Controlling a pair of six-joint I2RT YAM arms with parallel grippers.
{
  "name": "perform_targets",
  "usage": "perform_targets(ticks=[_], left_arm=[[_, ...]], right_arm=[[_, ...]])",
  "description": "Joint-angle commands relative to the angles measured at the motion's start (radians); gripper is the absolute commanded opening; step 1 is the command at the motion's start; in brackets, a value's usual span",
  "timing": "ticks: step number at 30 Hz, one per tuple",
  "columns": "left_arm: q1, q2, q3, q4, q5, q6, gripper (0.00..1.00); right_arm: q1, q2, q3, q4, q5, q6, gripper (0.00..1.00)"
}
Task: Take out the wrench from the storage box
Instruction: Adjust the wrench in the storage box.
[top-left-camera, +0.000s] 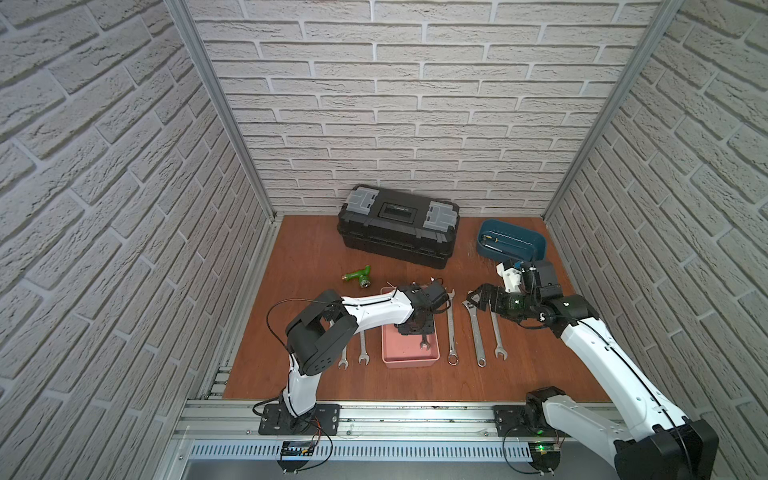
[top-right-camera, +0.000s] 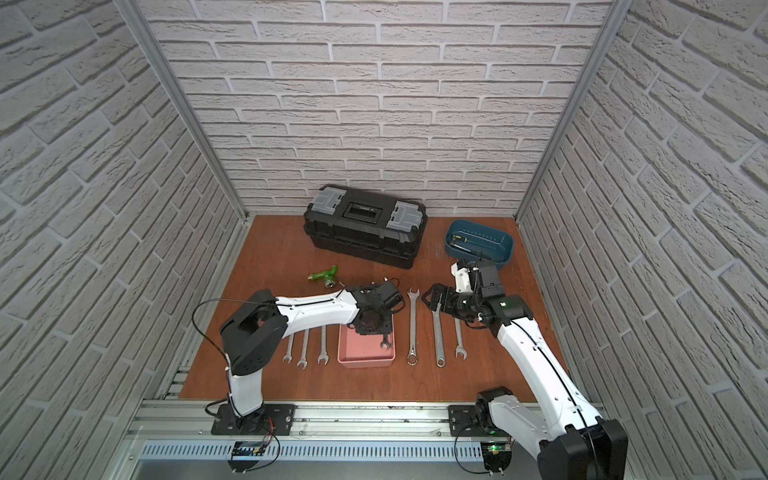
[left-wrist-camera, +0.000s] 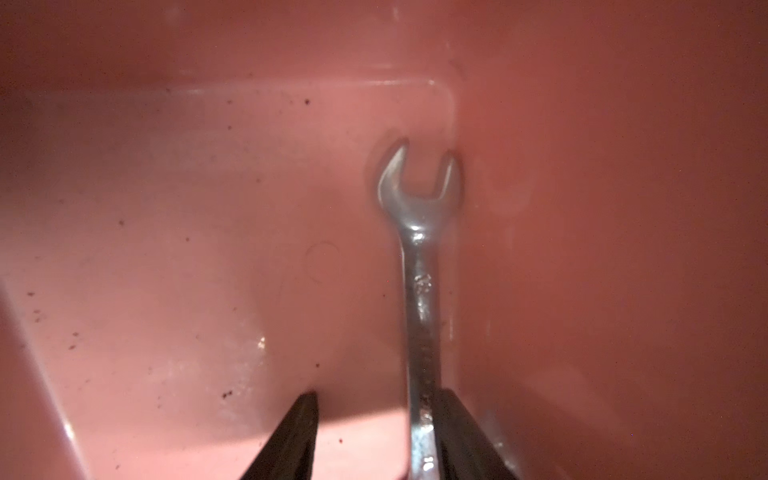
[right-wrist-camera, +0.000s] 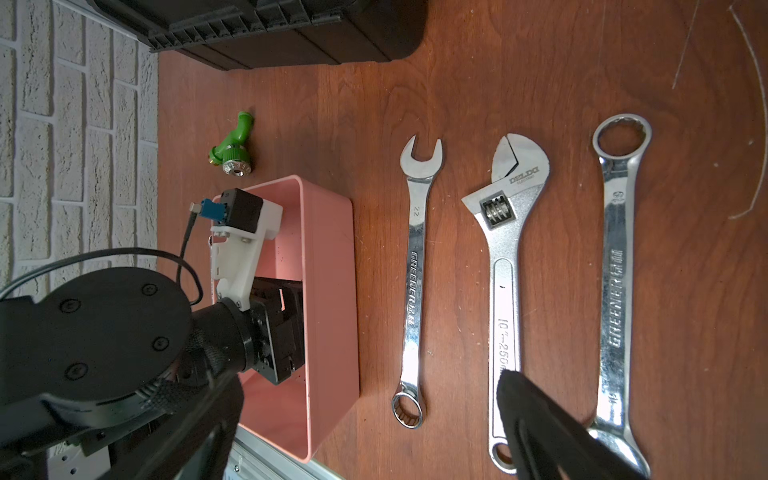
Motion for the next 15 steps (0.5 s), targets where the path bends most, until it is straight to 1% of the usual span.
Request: perform_targets(ticks=[1, 4, 10, 15], left_arm=[[-0.012, 0.075, 0.011, -0.128, -0.053, 0.01, 0.48], [-0.015, 0.088, -0.003, -0.122, -0.06, 0.007, 0.46], [-0.038, 0.152, 0.019, -0.161, -0.085, 0.007, 0.44], [-0.04, 0.144, 0.044, -0.237, -0.128, 0.045, 0.41]], right_arm=[[-0.011, -0.02, -0.004, 0.009, -0.004, -0.013, 1.0], [-0.011, -0.021, -0.003, 0.006, -0.006, -0.016, 1.0], [-0.012, -0.026, -0.003, 0.007, -0.003, -0.016, 1.0], [-0.013, -0.031, -0.007, 0.007, 0.0, -0.014, 1.0]])
